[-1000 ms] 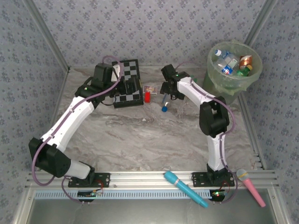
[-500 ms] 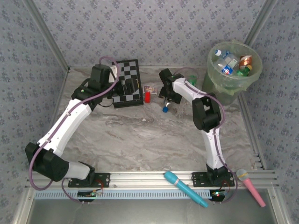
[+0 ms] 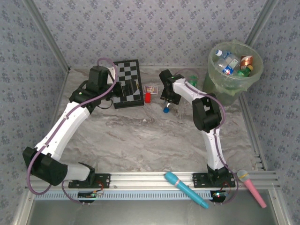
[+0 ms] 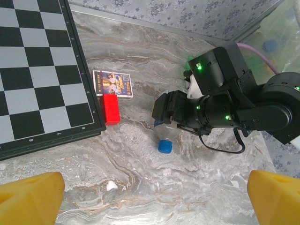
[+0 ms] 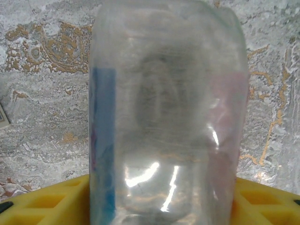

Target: Put the plastic bottles in the bin

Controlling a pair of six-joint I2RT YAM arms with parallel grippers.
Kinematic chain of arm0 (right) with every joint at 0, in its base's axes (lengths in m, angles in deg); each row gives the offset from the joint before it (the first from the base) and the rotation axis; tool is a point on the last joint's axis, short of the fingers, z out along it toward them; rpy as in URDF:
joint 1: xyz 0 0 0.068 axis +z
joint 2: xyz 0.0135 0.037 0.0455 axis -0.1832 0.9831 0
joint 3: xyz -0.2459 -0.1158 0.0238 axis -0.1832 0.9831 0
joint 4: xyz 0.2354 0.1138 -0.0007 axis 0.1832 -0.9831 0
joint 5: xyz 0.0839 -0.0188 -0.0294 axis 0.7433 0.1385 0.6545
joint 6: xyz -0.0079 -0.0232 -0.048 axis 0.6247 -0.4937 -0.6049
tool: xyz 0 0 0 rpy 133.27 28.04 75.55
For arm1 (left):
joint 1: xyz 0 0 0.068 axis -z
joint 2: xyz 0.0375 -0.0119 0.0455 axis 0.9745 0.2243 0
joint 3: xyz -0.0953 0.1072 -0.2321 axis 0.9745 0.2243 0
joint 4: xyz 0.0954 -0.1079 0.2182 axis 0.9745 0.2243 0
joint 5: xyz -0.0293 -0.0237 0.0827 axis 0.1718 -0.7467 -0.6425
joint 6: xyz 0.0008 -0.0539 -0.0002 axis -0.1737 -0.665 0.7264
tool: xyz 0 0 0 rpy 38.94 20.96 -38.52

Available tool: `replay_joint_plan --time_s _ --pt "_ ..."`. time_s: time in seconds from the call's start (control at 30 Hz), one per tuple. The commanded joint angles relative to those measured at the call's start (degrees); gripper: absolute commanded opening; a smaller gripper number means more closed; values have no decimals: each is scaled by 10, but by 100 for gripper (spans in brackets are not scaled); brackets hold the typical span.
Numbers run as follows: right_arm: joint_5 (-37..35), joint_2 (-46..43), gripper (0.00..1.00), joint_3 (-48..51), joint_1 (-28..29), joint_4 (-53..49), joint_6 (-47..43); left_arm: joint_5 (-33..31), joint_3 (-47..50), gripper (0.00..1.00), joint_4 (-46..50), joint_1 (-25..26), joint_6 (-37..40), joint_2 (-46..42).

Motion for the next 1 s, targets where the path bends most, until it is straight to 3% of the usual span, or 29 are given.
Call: replay_joint_plan --time_s 0.0,0.07,0.43,0.97 --pt "-27 -24 60 -9 7 -22 -6 3 6 100 -4 -3 4 -15" --pt "-25 -28 55 -8 7 -23 -8 5 6 100 -4 -3 3 -16" --pt "-37 -78 56 -1 17 -30 -11 9 12 100 -12 -2 -1 -21" --pt "-46 -266 56 -53 -27 -27 -54 39 -59 100 -39 3 23 13"
